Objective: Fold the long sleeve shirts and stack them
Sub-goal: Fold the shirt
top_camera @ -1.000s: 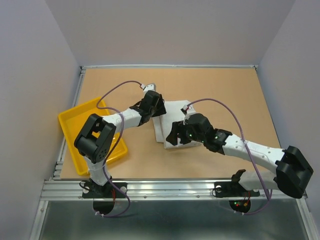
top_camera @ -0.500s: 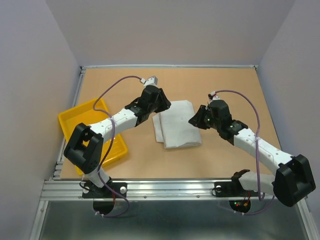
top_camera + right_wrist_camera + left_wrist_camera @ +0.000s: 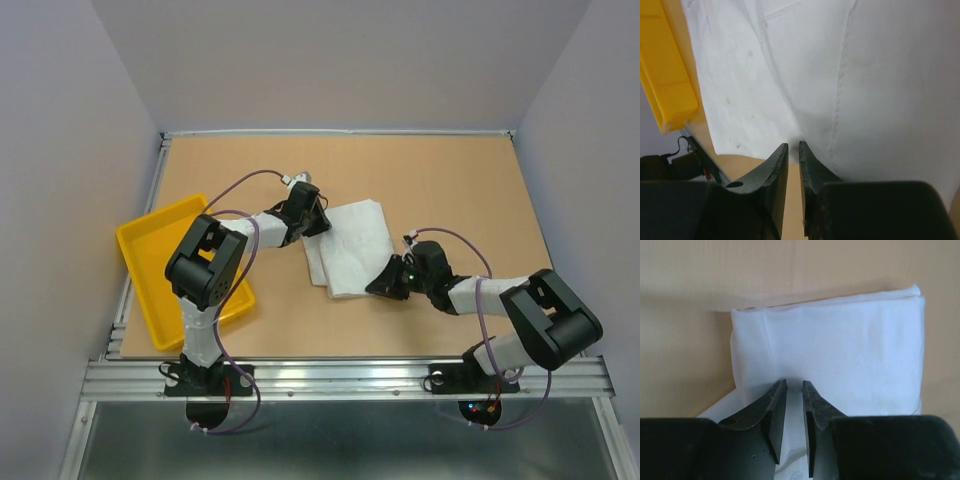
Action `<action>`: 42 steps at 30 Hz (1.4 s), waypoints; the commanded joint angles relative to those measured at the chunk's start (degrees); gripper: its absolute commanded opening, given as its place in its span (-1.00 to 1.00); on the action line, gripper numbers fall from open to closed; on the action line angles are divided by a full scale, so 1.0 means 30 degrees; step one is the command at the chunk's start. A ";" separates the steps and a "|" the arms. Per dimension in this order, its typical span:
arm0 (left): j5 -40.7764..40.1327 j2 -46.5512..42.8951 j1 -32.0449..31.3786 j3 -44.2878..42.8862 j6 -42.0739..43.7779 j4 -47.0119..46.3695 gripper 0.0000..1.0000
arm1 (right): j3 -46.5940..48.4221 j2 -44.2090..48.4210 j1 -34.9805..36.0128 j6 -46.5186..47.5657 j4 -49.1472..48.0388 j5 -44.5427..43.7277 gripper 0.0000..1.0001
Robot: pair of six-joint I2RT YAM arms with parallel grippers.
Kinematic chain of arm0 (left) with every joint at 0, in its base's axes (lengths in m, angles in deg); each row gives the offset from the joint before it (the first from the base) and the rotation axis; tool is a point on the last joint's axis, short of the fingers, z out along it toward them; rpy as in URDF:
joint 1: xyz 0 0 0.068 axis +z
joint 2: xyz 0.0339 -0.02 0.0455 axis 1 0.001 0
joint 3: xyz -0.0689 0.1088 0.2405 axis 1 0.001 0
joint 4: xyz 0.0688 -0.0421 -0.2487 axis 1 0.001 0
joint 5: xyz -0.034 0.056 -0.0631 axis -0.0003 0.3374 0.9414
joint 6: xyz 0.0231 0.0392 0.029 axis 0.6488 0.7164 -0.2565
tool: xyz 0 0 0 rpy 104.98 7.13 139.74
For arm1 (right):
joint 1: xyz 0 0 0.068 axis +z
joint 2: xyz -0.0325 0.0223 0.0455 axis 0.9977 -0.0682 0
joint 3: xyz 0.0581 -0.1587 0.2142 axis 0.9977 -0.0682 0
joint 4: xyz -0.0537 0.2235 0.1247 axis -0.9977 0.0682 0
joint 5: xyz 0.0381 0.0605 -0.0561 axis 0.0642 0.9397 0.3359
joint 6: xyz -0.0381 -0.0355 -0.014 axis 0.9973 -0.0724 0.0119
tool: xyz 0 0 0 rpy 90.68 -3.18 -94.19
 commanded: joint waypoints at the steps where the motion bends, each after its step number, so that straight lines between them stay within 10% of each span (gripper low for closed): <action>1: -0.0135 -0.0573 0.0590 0.0557 -0.0034 -0.1151 -0.38 | -0.1508 -0.0235 -0.0276 -0.0789 -0.3509 0.0622 -0.58; 11: 0.1268 -0.1593 0.1265 0.0936 0.0903 -0.1648 -0.26 | -0.2012 0.4148 -0.0335 -0.0326 -0.0829 0.1151 -0.55; 22: 0.1593 -1.0851 -0.1544 0.5709 0.1372 -0.0889 0.28 | 0.2472 0.3694 -0.1623 0.1114 0.1267 0.1031 -0.51; 31: 0.2969 -1.0390 -0.5676 0.8466 0.0465 -0.2409 -0.15 | 0.0661 0.0648 -0.2883 0.0470 -0.3475 0.3696 -0.53; 42: 0.3586 -0.7927 -0.5650 1.0457 -0.0794 -0.3027 -0.44 | -0.3090 -0.5444 -0.4756 -0.0494 -1.1415 0.5745 -0.58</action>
